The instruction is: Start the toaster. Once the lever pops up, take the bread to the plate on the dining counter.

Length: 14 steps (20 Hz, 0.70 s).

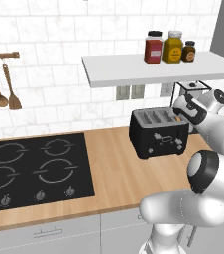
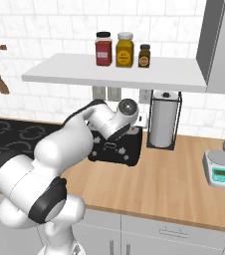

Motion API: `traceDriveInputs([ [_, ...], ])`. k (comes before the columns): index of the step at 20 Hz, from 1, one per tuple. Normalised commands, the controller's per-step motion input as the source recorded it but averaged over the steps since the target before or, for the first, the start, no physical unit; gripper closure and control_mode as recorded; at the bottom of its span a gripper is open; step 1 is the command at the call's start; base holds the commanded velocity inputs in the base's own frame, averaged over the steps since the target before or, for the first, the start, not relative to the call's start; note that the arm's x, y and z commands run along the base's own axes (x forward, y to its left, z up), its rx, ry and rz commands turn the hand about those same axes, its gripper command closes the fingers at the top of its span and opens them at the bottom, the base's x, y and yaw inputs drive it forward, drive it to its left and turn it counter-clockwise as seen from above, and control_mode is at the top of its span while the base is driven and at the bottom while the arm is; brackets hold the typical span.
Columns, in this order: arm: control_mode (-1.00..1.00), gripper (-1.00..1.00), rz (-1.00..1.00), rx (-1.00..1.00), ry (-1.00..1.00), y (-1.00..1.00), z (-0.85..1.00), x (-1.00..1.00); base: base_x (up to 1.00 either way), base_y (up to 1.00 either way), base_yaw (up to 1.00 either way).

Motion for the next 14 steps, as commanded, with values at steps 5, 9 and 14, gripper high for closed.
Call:
traceDriveInputs([
  [5,-1.00,-1.00,0.00,0.00,0.00,0.00,0.00,0.00,0.00,0.00,0.00],
  [9,-1.00,-1.00,0.00,0.00,0.00,0.00,0.00,0.00,0.00,0.00,0.00],
  [14,-1.00,-1.00,0.00,0.00,0.00,0.00,0.00,0.00,0.00,0.00,0.00],
])
